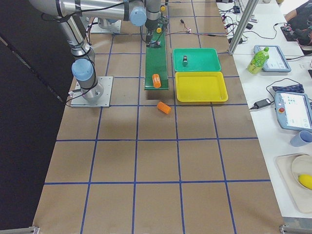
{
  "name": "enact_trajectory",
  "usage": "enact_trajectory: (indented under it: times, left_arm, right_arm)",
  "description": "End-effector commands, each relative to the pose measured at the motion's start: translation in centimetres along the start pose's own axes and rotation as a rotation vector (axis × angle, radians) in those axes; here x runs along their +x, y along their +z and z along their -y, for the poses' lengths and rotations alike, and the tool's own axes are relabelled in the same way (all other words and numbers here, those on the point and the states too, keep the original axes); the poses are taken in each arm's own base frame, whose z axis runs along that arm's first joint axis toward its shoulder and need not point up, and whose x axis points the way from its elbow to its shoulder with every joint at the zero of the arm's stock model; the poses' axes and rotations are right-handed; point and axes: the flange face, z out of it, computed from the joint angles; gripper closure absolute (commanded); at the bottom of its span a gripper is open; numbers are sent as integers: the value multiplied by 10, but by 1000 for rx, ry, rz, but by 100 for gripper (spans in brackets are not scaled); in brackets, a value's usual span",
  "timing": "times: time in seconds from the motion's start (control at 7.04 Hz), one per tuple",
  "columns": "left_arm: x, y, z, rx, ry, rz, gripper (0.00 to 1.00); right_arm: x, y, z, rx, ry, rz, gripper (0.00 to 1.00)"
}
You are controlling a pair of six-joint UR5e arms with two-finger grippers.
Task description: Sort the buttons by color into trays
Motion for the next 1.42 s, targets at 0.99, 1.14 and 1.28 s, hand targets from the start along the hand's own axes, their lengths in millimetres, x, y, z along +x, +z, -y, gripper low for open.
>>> enact_trajectory:
  times: [0.99,1.14,1.28]
  left_arm:
    - [-17,39,-23,-45,37,-62,99]
    - [-13,22,-26,-44,44,-50,100]
    - [2,0,-31,-59,51,-72,100]
  right_arm:
    - [-67,123,14,-62,-122,60,0]
    - [-66,134,15,-78,-119,51,0]
    - [-65,140,12,-91,-112,49,6]
